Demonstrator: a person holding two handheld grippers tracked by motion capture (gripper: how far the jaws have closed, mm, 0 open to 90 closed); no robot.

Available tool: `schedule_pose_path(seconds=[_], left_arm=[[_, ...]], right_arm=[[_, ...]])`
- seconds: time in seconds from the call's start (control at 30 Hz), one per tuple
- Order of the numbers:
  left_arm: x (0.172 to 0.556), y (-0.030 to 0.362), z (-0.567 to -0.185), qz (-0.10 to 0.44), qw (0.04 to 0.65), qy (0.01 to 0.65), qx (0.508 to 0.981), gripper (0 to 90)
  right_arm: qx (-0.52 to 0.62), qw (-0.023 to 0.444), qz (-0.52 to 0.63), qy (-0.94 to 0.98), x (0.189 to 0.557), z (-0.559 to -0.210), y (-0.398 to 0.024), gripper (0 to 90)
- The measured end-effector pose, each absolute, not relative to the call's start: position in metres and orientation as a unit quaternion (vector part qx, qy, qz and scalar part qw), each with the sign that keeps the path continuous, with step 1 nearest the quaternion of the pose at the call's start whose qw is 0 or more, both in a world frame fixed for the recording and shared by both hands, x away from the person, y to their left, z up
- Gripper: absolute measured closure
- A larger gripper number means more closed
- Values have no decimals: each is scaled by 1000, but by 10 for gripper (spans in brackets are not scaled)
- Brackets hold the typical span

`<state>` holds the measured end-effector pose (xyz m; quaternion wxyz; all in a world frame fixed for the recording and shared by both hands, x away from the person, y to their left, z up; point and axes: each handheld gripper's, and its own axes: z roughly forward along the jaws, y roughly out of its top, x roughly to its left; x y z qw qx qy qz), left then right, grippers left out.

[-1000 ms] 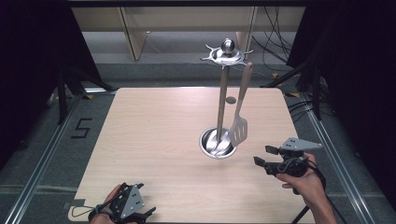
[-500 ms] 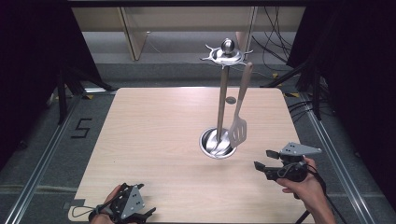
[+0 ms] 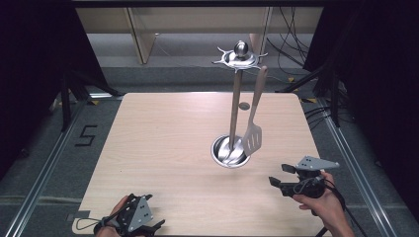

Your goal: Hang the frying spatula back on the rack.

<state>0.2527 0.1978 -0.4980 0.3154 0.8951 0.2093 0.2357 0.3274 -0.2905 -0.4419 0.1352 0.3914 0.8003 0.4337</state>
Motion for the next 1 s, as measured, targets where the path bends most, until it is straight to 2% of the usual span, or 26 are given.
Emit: schedule_pose_path(seconds=[0.03, 0.13, 0.47, 0.73, 0.93, 1.0], left_arm=[[253, 198, -498, 236, 316, 209, 895, 157], [253, 198, -498, 236, 316, 210, 895, 157], [252, 198, -498, 236, 316, 209, 895, 157], [253, 197, -500, 231, 317, 209, 896, 157], [253, 197, -500, 233, 315, 209, 896, 156], [253, 197, -499, 234, 312, 207, 897, 157]], right_arm=[[386, 146, 430, 803, 328, -443, -292, 303], [394, 128, 430, 802, 325, -446, -291, 303], [388, 133, 423, 808, 318, -459, -301, 301], [407, 117, 420, 803, 304, -469, -302, 296], [398, 133, 403, 813, 296, -477, -301, 287], [405, 122, 395, 816, 292, -478, -299, 284]])
